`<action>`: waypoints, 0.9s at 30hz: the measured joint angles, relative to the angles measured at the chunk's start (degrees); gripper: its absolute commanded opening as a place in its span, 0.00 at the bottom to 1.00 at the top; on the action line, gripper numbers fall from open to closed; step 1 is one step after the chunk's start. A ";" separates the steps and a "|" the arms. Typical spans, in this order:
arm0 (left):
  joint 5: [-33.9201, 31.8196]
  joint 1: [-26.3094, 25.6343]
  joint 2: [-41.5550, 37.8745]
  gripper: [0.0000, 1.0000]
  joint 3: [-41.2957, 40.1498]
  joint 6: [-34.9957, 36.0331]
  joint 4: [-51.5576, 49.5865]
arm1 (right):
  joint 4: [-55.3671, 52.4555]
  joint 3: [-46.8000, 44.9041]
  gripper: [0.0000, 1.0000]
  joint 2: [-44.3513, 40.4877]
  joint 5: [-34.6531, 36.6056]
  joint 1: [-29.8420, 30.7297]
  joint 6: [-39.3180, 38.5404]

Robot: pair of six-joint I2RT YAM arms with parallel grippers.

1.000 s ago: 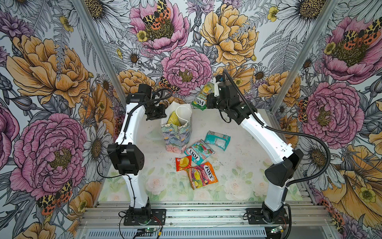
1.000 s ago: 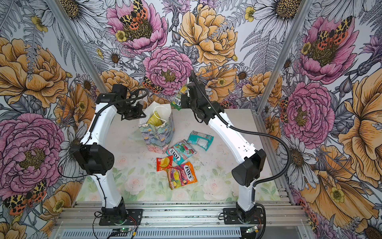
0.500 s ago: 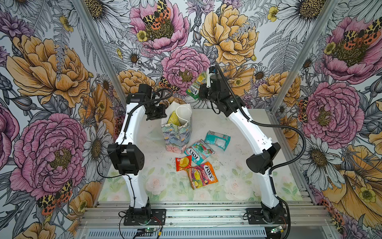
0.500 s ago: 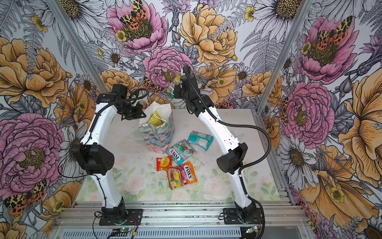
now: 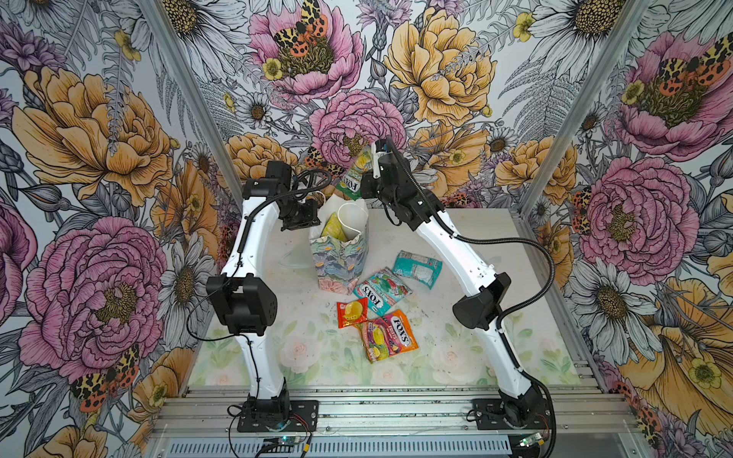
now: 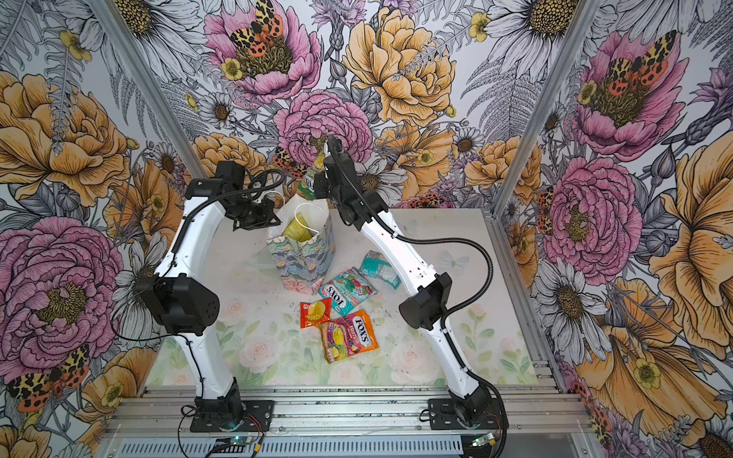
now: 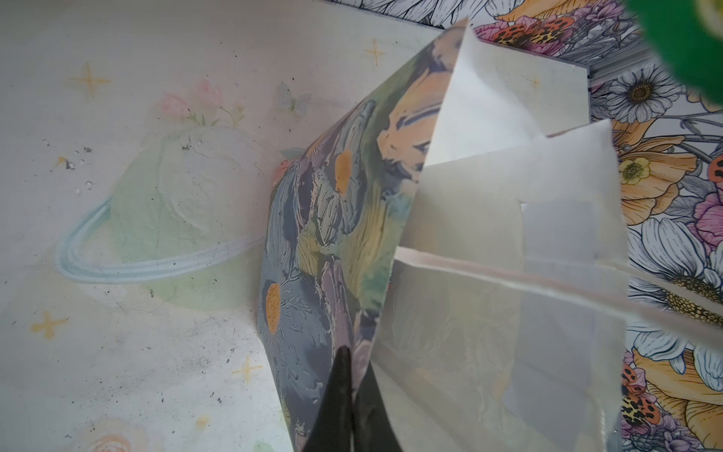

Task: Place the snacks into the paper bag
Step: Place the snack in the paper bag.

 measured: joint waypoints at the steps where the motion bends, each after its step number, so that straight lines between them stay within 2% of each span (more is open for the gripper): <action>1: 0.00 0.00 0.00 0.00 0.00 0.00 0.00 | 0.00 0.00 0.00 0.22 -0.24 0.24 -0.09; 15: 0.00 0.00 -0.07 0.00 0.00 0.00 0.00 | 0.15 -0.17 0.00 0.83 -2.34 3.54 -0.61; 27: 0.00 -0.26 -0.13 0.00 0.00 0.00 0.00 | 3.74 -0.17 0.00 2.73 -2.23 3.02 -1.86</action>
